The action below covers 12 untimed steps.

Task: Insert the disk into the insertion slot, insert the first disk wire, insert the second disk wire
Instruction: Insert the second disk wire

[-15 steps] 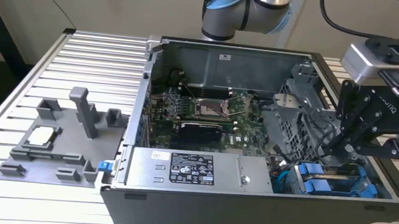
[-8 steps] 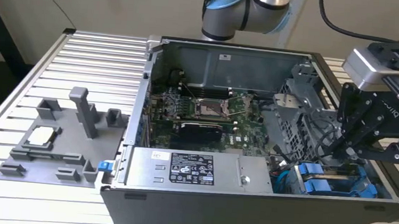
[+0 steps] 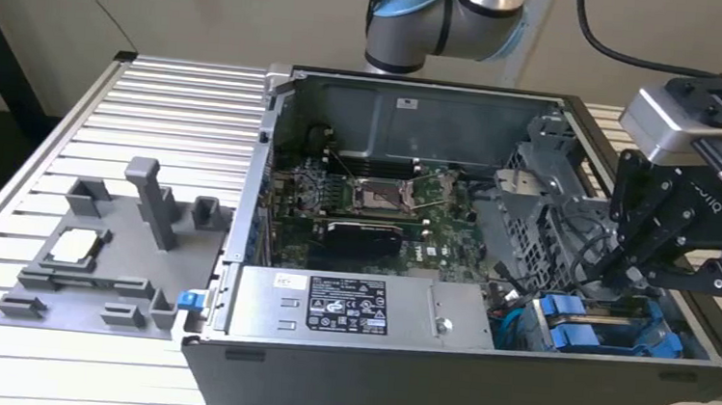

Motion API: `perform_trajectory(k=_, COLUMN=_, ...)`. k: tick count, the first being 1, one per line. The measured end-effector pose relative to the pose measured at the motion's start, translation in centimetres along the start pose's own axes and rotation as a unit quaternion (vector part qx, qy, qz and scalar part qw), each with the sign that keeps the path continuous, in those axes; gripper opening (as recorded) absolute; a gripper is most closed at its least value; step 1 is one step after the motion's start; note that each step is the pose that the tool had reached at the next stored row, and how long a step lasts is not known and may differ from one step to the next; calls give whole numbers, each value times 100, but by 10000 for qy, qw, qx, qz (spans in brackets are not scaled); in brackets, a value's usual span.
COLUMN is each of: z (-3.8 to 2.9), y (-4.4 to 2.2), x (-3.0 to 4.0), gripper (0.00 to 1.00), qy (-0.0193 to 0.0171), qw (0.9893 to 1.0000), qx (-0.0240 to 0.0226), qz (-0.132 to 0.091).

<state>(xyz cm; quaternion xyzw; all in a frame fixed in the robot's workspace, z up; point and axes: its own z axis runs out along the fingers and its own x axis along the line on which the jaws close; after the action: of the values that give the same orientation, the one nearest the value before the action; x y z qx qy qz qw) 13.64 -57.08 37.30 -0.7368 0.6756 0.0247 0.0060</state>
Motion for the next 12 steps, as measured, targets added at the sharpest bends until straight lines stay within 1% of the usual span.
perform_trajectory(k=3, z=3, y=0, x=0, gripper=16, qy=0, qw=10000, qx=2, qz=0)
perform_trajectory(k=5, z=15, y=-3, x=5, gripper=16, qy=-4, qw=10000, qx=12, qz=-1)
perform_trajectory(k=10, z=45, y=-52, x=31, gripper=16, qy=-39, qw=10000, qx=45, qz=-3)
perform_trajectory(k=12, z=56, y=-81, x=55, gripper=16, qy=-62, qw=10000, qx=49, qz=-4)
